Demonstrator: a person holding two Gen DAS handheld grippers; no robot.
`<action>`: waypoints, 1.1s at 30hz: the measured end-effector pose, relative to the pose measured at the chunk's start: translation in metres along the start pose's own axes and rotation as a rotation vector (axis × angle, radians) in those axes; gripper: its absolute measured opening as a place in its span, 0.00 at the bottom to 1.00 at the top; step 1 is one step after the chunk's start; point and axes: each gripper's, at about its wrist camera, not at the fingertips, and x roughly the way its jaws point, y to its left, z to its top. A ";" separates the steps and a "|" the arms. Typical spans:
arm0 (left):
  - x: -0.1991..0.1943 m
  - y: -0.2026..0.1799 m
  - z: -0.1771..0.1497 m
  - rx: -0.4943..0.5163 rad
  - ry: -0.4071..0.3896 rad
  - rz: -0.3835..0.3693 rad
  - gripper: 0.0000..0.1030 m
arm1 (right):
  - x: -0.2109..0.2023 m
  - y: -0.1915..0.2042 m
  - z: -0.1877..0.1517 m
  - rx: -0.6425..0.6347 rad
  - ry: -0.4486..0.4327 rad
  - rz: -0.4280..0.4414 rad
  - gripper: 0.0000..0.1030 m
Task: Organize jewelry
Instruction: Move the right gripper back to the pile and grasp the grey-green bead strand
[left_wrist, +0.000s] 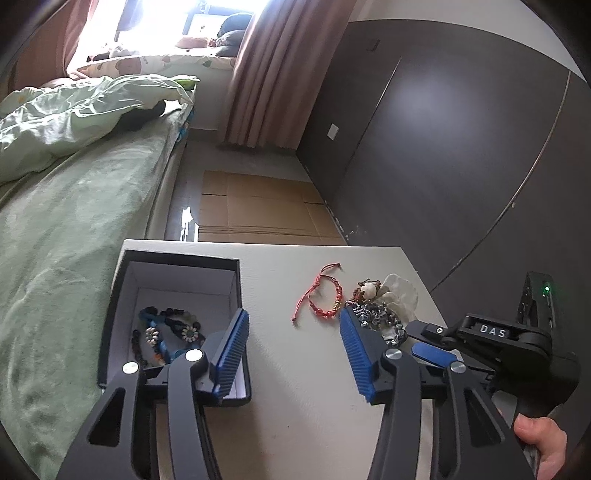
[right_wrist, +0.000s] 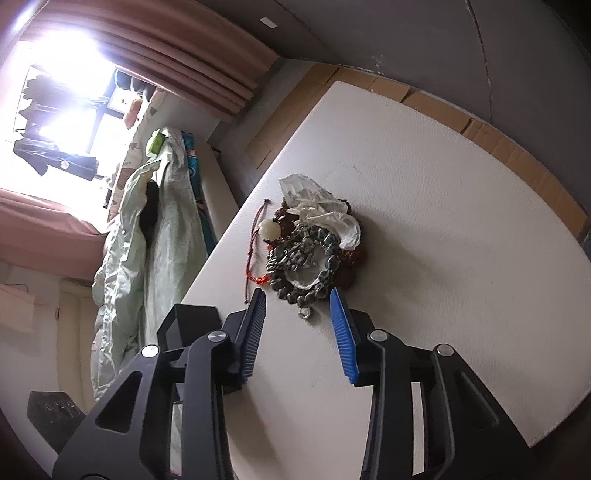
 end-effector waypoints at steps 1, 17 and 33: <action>0.002 0.000 0.000 0.002 0.001 -0.001 0.47 | 0.002 0.000 0.001 0.002 0.001 -0.007 0.36; 0.029 -0.011 0.002 0.033 0.027 0.002 0.47 | 0.008 -0.017 0.018 0.067 -0.005 -0.059 0.08; 0.038 -0.023 -0.005 0.065 0.043 0.011 0.47 | -0.001 -0.019 0.021 0.047 0.057 -0.050 0.05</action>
